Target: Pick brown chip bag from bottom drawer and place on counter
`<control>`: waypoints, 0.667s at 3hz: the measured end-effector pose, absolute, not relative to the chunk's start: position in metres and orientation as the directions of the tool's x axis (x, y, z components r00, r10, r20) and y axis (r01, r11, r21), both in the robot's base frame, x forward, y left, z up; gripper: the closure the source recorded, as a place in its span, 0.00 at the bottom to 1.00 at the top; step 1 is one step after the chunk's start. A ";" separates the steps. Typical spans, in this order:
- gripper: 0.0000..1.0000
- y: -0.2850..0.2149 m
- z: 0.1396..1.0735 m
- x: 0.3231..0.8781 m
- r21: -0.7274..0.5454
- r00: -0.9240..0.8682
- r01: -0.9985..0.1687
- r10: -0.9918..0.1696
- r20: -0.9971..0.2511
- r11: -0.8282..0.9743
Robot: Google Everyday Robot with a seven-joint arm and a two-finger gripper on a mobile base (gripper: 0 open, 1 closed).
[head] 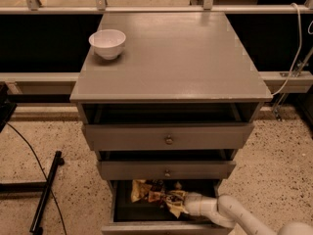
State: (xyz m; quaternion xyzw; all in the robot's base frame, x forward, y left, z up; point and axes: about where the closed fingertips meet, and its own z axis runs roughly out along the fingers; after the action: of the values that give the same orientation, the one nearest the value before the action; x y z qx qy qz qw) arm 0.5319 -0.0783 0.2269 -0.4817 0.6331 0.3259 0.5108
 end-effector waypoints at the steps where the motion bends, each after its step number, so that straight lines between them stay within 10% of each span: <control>1: 1.00 -0.077 0.255 0.504 -0.076 -0.016 -0.959 -0.322 -0.947 0.271; 2: 1.00 -0.083 0.296 0.481 -0.136 0.029 -0.956 -0.381 -0.924 0.258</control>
Offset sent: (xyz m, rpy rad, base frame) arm -0.1512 0.0236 0.1279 -0.1618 -0.0391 0.1301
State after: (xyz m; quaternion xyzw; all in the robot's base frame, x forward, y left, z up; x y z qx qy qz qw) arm 0.4813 -0.0829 0.2961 -0.5310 0.6297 0.2983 0.4821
